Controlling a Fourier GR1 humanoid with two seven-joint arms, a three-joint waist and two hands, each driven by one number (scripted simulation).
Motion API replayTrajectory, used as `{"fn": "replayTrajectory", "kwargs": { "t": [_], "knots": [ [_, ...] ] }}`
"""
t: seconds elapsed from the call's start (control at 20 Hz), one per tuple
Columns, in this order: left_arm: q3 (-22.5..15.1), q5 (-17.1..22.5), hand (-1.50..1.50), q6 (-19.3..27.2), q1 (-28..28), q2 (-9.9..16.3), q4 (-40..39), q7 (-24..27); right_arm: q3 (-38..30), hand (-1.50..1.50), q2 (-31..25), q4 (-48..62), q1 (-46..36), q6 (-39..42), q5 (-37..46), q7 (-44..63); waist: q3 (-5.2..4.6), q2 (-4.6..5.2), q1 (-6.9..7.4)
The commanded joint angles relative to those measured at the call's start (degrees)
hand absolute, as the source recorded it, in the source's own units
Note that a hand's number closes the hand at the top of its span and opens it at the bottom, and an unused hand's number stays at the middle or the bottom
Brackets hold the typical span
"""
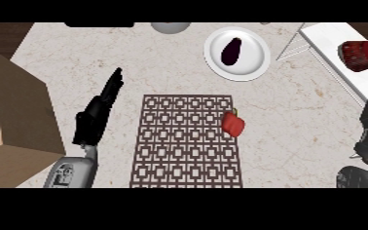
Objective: Pick the cupcake from the placemat and place it in the tiered shelf
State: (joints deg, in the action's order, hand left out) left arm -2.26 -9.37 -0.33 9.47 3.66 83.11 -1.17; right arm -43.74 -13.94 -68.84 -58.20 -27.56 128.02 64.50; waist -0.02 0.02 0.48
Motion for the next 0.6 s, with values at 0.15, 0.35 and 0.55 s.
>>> {"fn": "replayTrajectory", "kwargs": {
  "t": [0.15, 0.35, 0.55],
  "knots": [
    [-1.8, -1.5, 0.0, 1.3, -2.9, -1.4, 2.4, -0.3, 0.9, -1.5, 1.4, -3.9, -3.1, -0.8, -5.0, 3.7, 0.01, -0.15, 0.08],
    [0.2, -0.2, 0.0, 0.1, -0.1, -0.3, -2.1, 1.8, 2.3, -1.5, 1.7, -8.2, -4.9, -3.5, -3.0, 4.2, -0.04, -0.03, -0.34],
    [0.5, 0.6, 0.0, -1.1, -0.9, 0.5, -0.8, 1.3, 2.5, -1.5, 1.0, -15.5, -6.8, -7.5, -2.3, 3.5, -0.04, -0.29, -0.29]
  ]
}}
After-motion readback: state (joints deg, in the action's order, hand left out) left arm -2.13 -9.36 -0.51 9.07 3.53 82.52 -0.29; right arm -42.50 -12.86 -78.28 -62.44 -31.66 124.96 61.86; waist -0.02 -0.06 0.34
